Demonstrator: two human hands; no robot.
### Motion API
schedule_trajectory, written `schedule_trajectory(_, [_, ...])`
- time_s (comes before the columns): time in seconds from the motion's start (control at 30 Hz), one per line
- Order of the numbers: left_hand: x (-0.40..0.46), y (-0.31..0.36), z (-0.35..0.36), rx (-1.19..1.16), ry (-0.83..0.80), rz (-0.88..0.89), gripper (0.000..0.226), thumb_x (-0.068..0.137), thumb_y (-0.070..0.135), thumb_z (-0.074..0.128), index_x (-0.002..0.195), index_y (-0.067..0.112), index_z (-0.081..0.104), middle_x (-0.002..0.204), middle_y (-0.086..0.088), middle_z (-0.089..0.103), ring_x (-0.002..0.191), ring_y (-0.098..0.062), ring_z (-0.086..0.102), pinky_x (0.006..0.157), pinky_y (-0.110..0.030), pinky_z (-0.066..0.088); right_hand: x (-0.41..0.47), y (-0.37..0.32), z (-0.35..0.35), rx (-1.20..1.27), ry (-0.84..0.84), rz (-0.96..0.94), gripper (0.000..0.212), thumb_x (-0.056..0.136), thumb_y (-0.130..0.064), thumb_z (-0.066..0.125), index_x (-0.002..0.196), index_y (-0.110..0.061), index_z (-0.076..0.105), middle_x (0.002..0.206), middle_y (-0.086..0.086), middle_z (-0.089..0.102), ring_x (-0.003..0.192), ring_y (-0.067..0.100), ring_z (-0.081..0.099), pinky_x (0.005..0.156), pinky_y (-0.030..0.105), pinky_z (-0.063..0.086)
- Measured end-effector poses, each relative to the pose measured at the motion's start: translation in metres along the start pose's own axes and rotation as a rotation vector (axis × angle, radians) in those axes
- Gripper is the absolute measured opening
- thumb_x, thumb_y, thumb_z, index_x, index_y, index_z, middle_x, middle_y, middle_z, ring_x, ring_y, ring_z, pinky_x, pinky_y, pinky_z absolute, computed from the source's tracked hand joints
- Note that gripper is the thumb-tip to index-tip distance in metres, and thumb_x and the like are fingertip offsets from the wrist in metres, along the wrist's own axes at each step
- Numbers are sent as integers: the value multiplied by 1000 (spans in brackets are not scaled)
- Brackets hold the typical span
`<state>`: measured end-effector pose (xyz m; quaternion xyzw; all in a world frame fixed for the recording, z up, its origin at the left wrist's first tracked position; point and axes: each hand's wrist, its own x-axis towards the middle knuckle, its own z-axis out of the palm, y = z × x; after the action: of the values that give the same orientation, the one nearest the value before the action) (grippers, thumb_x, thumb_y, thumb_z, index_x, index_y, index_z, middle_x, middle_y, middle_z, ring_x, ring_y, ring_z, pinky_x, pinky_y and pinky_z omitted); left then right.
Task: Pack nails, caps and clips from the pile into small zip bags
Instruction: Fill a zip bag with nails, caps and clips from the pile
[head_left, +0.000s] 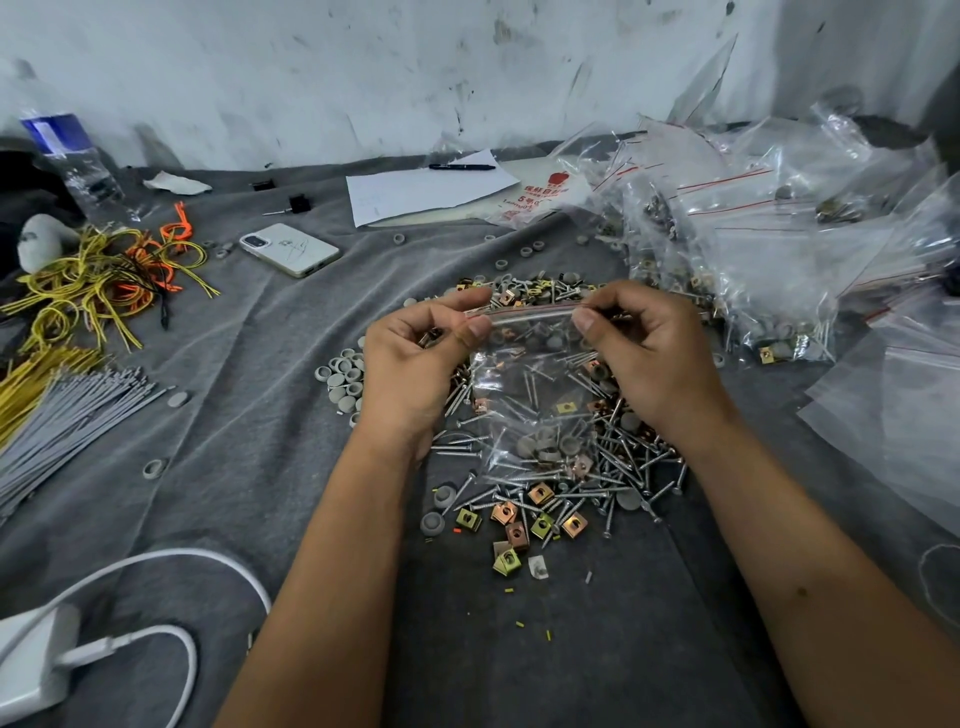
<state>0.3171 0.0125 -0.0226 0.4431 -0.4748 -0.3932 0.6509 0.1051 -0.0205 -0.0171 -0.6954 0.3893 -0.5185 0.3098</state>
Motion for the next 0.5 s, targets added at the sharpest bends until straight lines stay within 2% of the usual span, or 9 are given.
schedule_trajectory(0.1, [0, -1, 1, 5, 0, 11, 20, 87, -8, 73, 72, 5, 69, 116, -9, 77, 117, -28, 70, 103, -48, 54, -1, -2, 2, 69, 10, 25, 12, 96, -15, 70, 94, -27, 73, 82, -8, 73, 70, -1, 65, 60, 16, 52])
schedule_trajectory(0.27, [-2, -2, 5, 33, -30, -32, 2, 90, 5, 76, 91, 7, 76, 114, -7, 78, 112, -23, 72, 92, -32, 55, 0, -5, 2, 98, 31, 16, 11, 95, -13, 71, 94, -24, 74, 83, -6, 75, 75, 1, 70, 66, 15, 53])
schedule_trajectory(0.33, [-4, -3, 8, 71, -67, -50, 12, 89, 10, 79, 101, 10, 79, 108, -5, 79, 100, -17, 74, 82, -25, 57, -1, -5, 3, 76, 9, 7, 12, 94, -12, 71, 94, -24, 74, 80, -9, 75, 73, 0, 69, 65, 14, 52])
schedule_trajectory(0.4, [-5, -3, 12, 60, -81, -37, 11, 89, 7, 78, 96, 14, 81, 100, -4, 80, 86, -11, 74, 72, -20, 55, -1, -5, 5, 56, -15, -9, 15, 94, -12, 72, 92, -26, 73, 79, -15, 73, 71, -4, 66, 64, 11, 50])
schedule_trajectory(0.5, [-5, -3, 13, 21, -70, -14, 17, 87, 0, 77, 85, 16, 82, 95, -4, 80, 85, -15, 73, 75, -27, 58, 0, -4, 5, 58, -3, -12, 19, 94, -14, 72, 91, -32, 72, 86, -11, 75, 80, 2, 70, 70, 19, 56])
